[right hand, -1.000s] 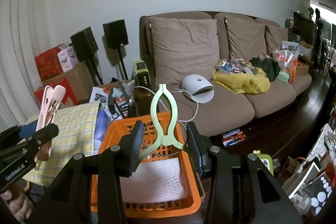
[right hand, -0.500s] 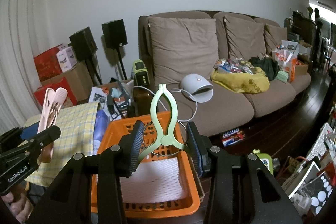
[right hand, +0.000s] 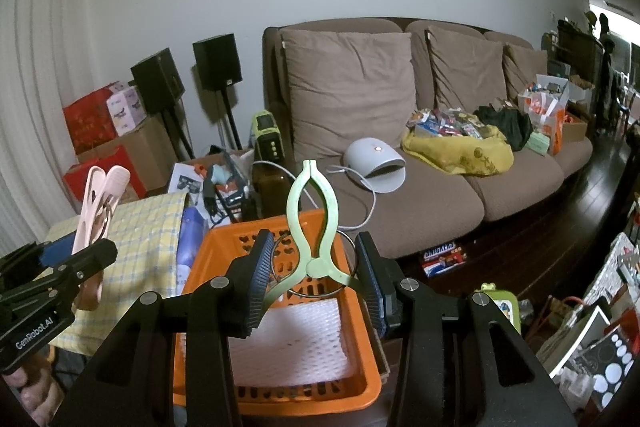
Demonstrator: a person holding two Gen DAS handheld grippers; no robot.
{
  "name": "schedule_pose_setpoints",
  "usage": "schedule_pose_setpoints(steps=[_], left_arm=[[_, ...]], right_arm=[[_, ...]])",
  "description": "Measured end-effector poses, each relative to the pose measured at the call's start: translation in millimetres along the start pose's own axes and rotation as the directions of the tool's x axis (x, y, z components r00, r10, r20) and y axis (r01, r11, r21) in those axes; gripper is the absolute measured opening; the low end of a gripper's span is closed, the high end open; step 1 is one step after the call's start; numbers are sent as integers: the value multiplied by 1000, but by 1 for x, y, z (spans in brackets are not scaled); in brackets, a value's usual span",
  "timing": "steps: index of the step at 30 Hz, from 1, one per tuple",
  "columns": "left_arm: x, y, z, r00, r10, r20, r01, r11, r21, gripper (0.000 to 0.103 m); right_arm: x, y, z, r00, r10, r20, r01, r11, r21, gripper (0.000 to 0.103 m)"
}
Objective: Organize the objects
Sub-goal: 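Hold the pink clothespin and green hanger above the orange basket with both grippers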
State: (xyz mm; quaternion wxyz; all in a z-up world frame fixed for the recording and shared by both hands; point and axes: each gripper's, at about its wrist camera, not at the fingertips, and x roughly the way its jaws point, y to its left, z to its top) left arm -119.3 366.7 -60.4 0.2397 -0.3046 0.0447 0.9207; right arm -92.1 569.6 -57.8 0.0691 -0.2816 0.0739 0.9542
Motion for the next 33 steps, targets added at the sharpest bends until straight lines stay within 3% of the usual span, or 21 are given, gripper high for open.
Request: schedule_pose_setpoints(steps=[33], left_arm=[[13, -2, -5, 1000, 6, -19, -5, 1000, 8, 38]], right_arm=[[10, -4, -6, 1000, -3, -30, 3, 1000, -1, 42]])
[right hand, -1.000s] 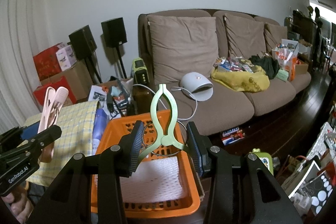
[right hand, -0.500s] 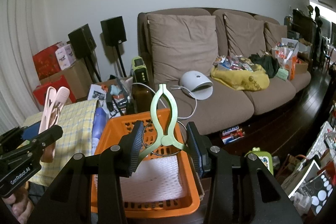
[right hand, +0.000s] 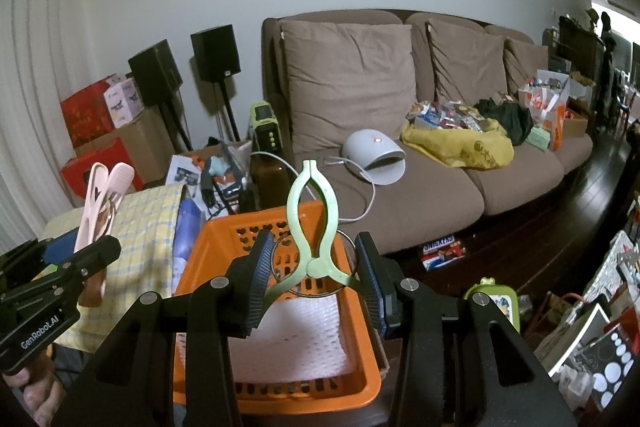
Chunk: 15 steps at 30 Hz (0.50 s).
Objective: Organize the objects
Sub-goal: 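Hold the pink clothespin and green hanger above the orange basket with both grippers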
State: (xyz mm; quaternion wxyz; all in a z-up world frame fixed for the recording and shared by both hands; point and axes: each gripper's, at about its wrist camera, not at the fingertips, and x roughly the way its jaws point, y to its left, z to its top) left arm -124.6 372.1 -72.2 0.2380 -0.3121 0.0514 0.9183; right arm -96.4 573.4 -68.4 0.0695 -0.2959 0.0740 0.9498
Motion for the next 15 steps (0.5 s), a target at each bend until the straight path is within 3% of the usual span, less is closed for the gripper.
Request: schedule_pose_setpoints(steps=[15], left_arm=[[5, -5, -6, 1000, 0, -14, 1, 1000, 6, 38]], right_arm=[[3, -2, -2, 1000, 0, -13, 0, 1000, -2, 42]])
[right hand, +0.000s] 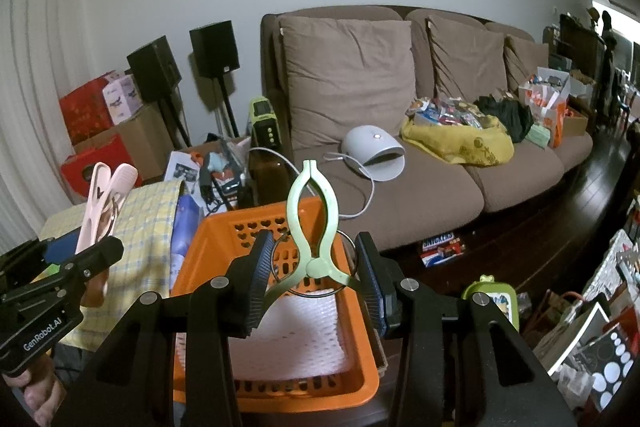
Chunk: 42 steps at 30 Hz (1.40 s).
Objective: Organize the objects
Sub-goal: 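Hold the pink clothespin and green hanger above the orange basket with both grippers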
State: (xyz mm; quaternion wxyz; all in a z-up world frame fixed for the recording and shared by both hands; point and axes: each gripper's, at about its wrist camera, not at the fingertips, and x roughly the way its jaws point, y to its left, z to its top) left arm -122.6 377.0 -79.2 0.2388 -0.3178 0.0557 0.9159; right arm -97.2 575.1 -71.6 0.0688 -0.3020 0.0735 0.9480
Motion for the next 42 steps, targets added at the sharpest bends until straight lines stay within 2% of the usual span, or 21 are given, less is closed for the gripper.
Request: schedule_pose_setpoints(steps=[42], left_arm=[[16, 1, -8, 999, 23, -36, -23, 1000, 0, 38]], right_arm=[[12, 0, -4, 998, -22, -51, 22, 1000, -17, 42]])
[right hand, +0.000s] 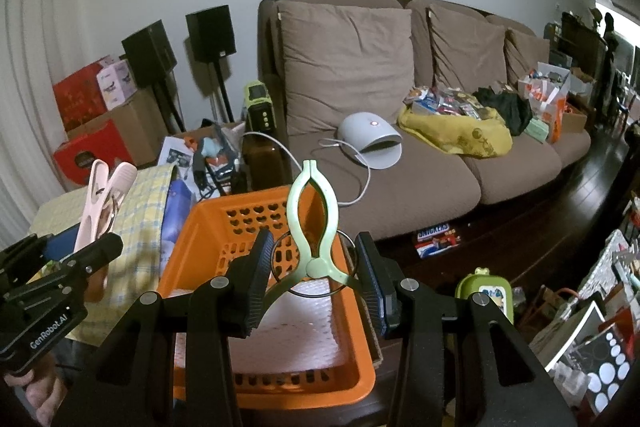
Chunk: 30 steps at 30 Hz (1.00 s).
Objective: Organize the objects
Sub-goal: 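Hold the pink clothespin and green hanger above the orange basket with both grippers, then lower the pink clothespin and green hanger toward the white foam in the basket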
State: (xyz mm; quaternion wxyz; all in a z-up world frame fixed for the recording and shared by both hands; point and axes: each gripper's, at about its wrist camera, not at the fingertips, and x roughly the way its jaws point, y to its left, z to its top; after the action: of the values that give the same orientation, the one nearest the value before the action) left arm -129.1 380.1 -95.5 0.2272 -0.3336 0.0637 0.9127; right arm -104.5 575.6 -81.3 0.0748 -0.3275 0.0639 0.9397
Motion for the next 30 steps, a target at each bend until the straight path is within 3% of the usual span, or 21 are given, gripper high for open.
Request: schedule_pose_setpoints(steps=[30], left_arm=[[7, -3, -4, 1000, 11, -16, -11, 1000, 10, 38]], right_arm=[[22, 7, -2, 997, 24, -69, -26, 999, -27, 42]])
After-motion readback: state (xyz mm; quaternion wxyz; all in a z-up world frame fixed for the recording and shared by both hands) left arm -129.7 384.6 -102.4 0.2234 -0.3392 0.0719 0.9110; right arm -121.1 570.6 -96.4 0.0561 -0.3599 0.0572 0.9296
